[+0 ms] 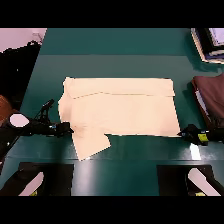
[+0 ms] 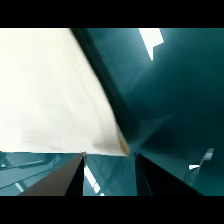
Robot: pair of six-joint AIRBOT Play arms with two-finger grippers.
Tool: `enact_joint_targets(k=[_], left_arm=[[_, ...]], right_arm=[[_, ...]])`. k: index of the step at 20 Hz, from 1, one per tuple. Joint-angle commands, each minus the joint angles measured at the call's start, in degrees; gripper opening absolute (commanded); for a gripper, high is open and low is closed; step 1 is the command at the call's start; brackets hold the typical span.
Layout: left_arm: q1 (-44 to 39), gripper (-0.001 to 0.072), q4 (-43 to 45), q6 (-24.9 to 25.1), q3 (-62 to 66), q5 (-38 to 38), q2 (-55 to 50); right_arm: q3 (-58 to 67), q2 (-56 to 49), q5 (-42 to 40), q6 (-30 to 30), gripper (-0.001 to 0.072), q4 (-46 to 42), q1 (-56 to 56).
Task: Fold the shirts.
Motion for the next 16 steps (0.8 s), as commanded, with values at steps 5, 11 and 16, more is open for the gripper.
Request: enact_joint_targets(k=[5,11,16], left_arm=[[0.04,0.0017,1.4,1.42,0.15,-0.83,0.15],[-1.09,0.0016,4.72,1.07,1.2,-9.2,3.19],[-2.95,0.0017,5.86,-9.18,1.53,-19.5,21.94]], right_arm=[[-0.57,-1.79,-4.66,-0.98,0.0017,3.26,6.1],[-0.57,13.35,5.88,-1.22,0.0017,-5.97,1.99],[-0.57,25.38,15.72,-0.37,0.0017,-12.31,3.78]])
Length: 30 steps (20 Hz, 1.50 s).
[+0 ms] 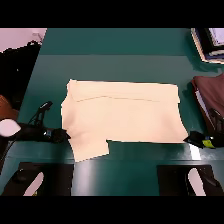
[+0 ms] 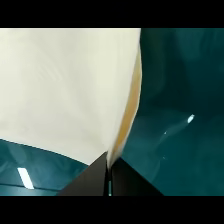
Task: Fold the shirts.
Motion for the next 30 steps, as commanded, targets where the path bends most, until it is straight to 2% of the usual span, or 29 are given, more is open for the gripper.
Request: enact_joint_targets(k=[1,3,6,12,17,20,24,25,26,27,28,30], left_arm=[[-0.66,0.0017,0.72,-6.29,1.11,-11.17,11.58],[-0.66,0.0018,0.66,-6.78,4.52,-13.73,14.27],[-0.66,0.0018,1.53,-4.46,10.67,-7.37,10.25],[-0.59,0.0019,2.54,3.82,21.4,9.4,-16.52],[-0.59,0.0019,3.82,3.91,34.27,18.99,-37.07],[-0.59,0.002,3.74,3.89,38.07,24.17,-44.02],[-0.61,0.0023,3.74,3.32,39.04,28.94,-46.8],[-0.61,0.0152,3.69,3.28,39.26,28.94,-46.8],[-0.61,0.0481,3.67,3.26,39.36,28.89,-46.77],[-0.59,0.0634,3.69,3.28,39.43,28.5,-46.73],[-0.61,0.0609,3.74,3.5,39.78,27.32,-46.66],[-0.61,0.0611,3.82,3.54,42.23,21.51,-46.66]], right_arm=[[0.31,8.41,7.85,2.36,0.0016,-5.16,1.49],[3.26,11.39,9.09,4.79,0.0017,-4.46,2.67],[11.3,7.93,7.5,6.34,0.0016,-4.52,5.22],[25.14,-15.91,-2.8,6.6,0.0016,-4.52,15.8],[38.25,-37.59,-7.89,9.62,0.0017,-4.44,20.11],[45.11,-46.64,-8.37,9.81,0.0018,-1.14,20.24],[53.09,-54.58,-8.79,9.75,0.0018,5.57,18.73],[54.69,-55.95,-8.79,9.7,0.0022,6.54,18.53],[55.91,-56.83,-8.81,9.31,0.0112,7.56,18.53],[57.05,-57.48,-8.74,9.09,0.0338,7.74,18.49],[57.64,-57.59,-8.17,8.92,0.0433,7.52,18.4],[58.16,-57.55,-4.28,5.6,0.0438,7.5,17.92]])
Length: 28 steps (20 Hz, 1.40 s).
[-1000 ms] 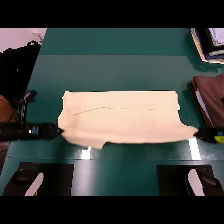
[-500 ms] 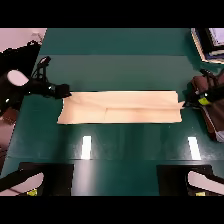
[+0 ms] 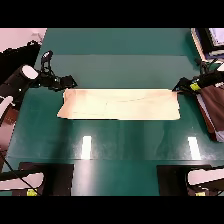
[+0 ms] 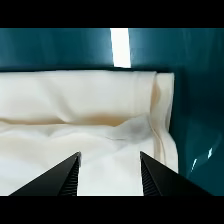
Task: Fold the shirts.
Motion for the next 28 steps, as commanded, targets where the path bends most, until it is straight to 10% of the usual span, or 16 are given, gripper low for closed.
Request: enact_joint_targets(k=[1,4,17,21,28], left_arm=[[-0.02,0.0608,0.07,0.31,3.5,-7.98,-0.42],[-0.02,0.0015,-0.11,4.83,6.27,-15.47,-0.42],[-0.09,0.002,-5.64,2.71,6.08,-15.23,-0.55],[-4.5,0.002,-6.05,1.44,6.08,-11.02,-0.61],[-21.62,0.0019,-6.25,1.42,11.47,-4.48,-11.26]], right_arm=[[1.9,-1.46,6.23,-3.89,0.0438,1.33,-1.11],[-3.17,0.57,8.7,-7.58,0.0438,1.33,-4.31],[-18.84,-2.64,-0.15,-15.5,0.0441,19.34,-8.57],[-16.46,-2.27,-0.81,-17.73,0.0017,18.86,-5.11],[-4.33,6.91,8.66,-13.99,0.0016,19.34,-0.57]])
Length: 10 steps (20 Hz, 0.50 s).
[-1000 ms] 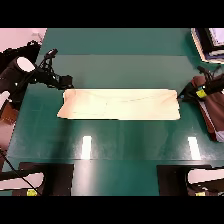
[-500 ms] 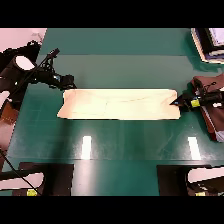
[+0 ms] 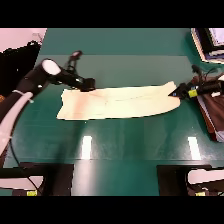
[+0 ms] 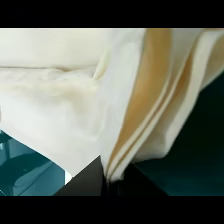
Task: Fold the shirts.
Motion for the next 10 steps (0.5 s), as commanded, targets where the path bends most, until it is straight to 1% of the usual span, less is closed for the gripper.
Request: enact_joint_targets(k=[1,3,5,7,10], left_arm=[[-7.85,0.0019,-0.13,-0.13,5.25,1.9,-7.63],[-10.4,0.0019,-0.17,-0.85,9.44,1.79,-12.24],[-12.09,0.0019,-0.33,-2.64,12.59,1.42,-15.96],[-12.92,0.0019,-0.7,-3.15,13.44,1.01,-17.97],[-13.0,0.0019,-1.18,-3.13,13.42,0.61,-19.32]], right_arm=[[7.17,5.09,4.85,3.56,0.0016,0.66,3.78],[11.72,7.69,5.05,6.25,0.0016,0.66,7.21],[16.15,9.07,5.07,8.13,0.0016,0.68,10.88],[20.46,9.25,4.87,9.46,0.0016,0.68,14.6],[24.24,9.25,2.4,10.82,0.0016,0.68,19.43]])
